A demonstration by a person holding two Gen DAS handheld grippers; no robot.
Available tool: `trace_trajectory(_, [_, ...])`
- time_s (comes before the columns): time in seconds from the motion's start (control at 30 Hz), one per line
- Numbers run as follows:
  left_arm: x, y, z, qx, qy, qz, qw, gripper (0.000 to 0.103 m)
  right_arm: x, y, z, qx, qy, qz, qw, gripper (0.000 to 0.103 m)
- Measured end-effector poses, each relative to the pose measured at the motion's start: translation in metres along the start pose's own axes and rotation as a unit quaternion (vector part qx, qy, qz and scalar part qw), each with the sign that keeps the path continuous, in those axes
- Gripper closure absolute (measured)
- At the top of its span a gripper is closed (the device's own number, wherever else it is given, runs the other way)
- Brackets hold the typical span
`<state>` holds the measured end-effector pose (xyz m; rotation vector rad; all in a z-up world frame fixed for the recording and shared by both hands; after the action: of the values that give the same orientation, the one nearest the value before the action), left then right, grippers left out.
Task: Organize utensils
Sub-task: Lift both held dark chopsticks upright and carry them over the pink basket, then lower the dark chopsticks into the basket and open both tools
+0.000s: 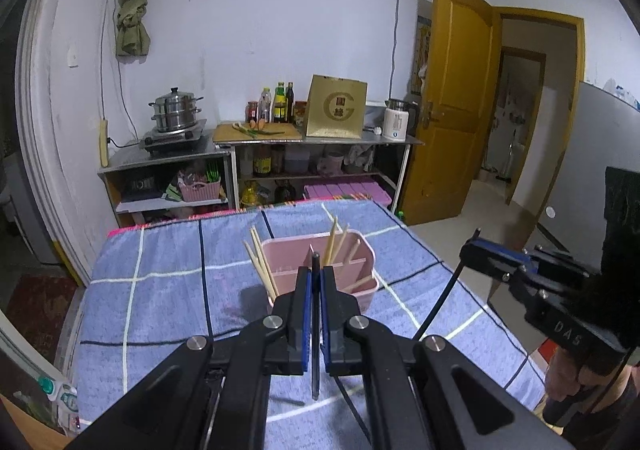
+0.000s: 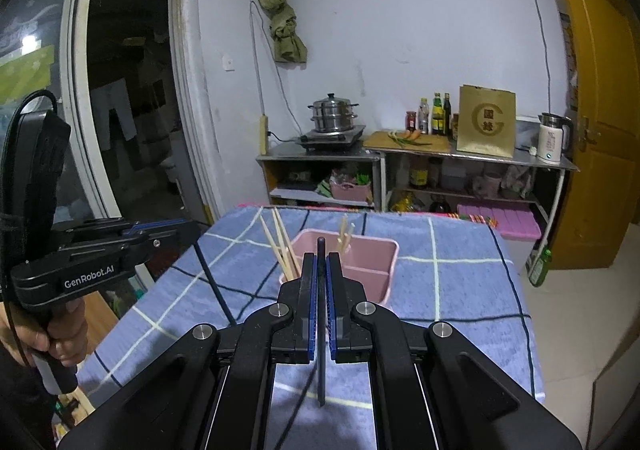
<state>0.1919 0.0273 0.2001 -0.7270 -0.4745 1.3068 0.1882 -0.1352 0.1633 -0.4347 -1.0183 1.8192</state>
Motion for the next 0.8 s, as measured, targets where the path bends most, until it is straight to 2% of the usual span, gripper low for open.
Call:
trace_trajectory(0.47, [0.008, -0.058, 0.019, -0.044, -0.005, 0.005, 0.9990, 0.099, 0.012, -0.052, 0.002, -0.060, -0.019, 0.008, 0.998, 0.099])
trace_trajectory(0.8, [0.024, -0.087, 0.002, -0.054, -0.010, 0.016, 0.9984, 0.099, 0.009, -0.073, -0.014, -0.081, -0.016, 0.002, 0.997, 0.099])
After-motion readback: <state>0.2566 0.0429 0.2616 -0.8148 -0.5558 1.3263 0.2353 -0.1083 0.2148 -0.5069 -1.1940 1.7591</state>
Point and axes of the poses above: each gripper's, at about its wrist camera, not at the fingertips, and z roughly against the way its jaws point, x to its left, y to its underside, the point moved 1 cm from there along -z, roughly the way its jaws point, and after that the axes turned 11 degrees about x, right-handed, at the moved point
